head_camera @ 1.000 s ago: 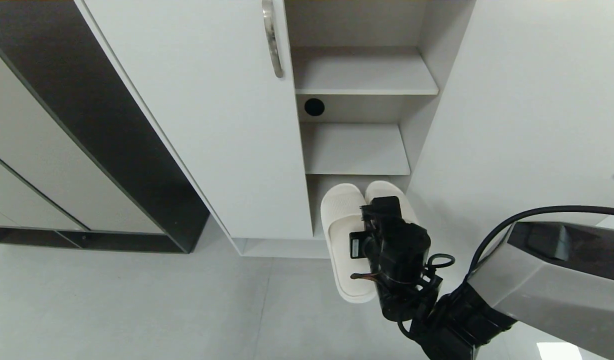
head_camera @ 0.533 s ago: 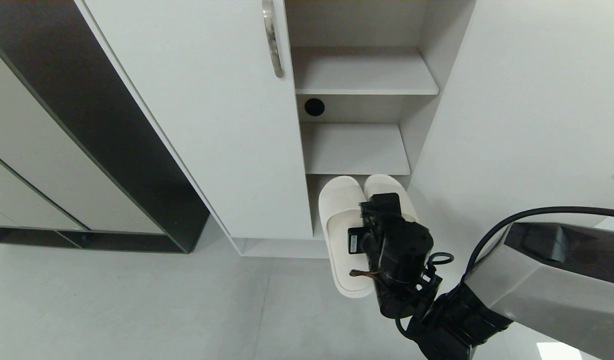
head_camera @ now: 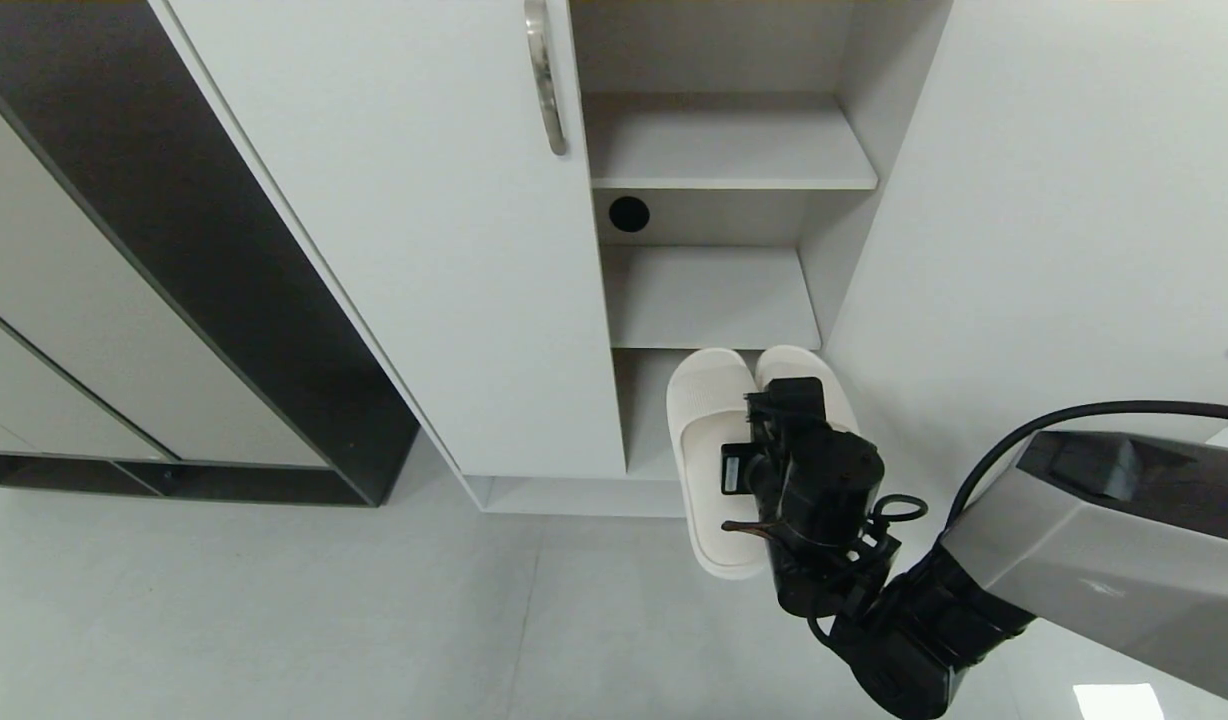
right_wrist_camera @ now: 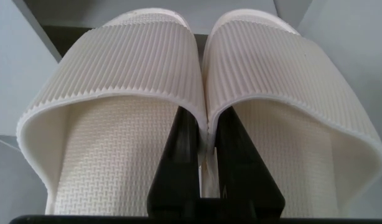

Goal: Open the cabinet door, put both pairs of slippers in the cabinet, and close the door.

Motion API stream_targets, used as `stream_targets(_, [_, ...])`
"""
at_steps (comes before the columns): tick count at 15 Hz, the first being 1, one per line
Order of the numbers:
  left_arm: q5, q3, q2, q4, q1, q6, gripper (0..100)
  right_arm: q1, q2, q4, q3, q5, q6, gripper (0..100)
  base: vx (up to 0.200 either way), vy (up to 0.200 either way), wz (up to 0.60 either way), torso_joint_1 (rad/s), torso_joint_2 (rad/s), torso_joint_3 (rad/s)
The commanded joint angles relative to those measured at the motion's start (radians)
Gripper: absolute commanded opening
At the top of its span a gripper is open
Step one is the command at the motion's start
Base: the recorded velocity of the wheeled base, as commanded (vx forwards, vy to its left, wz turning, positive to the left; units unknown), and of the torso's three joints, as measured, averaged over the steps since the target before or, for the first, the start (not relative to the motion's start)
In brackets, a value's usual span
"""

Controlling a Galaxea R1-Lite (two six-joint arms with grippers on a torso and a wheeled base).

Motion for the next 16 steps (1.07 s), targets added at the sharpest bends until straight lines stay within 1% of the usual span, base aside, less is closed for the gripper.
stream_targets(1, [0.0, 0.0, 0.002, 0.0, 0.0, 0.002, 0, -0.006, 0.004, 0.0, -0.003, 0.0, -0.001, 0, 0.0, 0.0, 0.0, 0.0, 0.0, 0.0])
stream_targets(8, [0.0, 0.0, 0.002, 0.0, 0.0, 0.0, 0, -0.046, -0.007, 0.0, 0.001, 0.0, -0.001, 0, 0.0, 0.0, 0.0, 0.0, 0.0, 0.0])
stream_targets(11, [0.0, 0.0, 0.002, 0.0, 0.0, 0.0, 0, -0.061, -0.028, 0.0, 0.025, 0.0, -0.001, 0, 0.0, 0.0, 0.0, 0.0, 0.0, 0.0])
stream_targets(16, [0.0, 0.0, 0.002, 0.0, 0.0, 0.0, 0, -0.061, -0.035, 0.0, 0.028, 0.0, -0.001, 0, 0.0, 0.0, 0.0, 0.0, 0.0, 0.0])
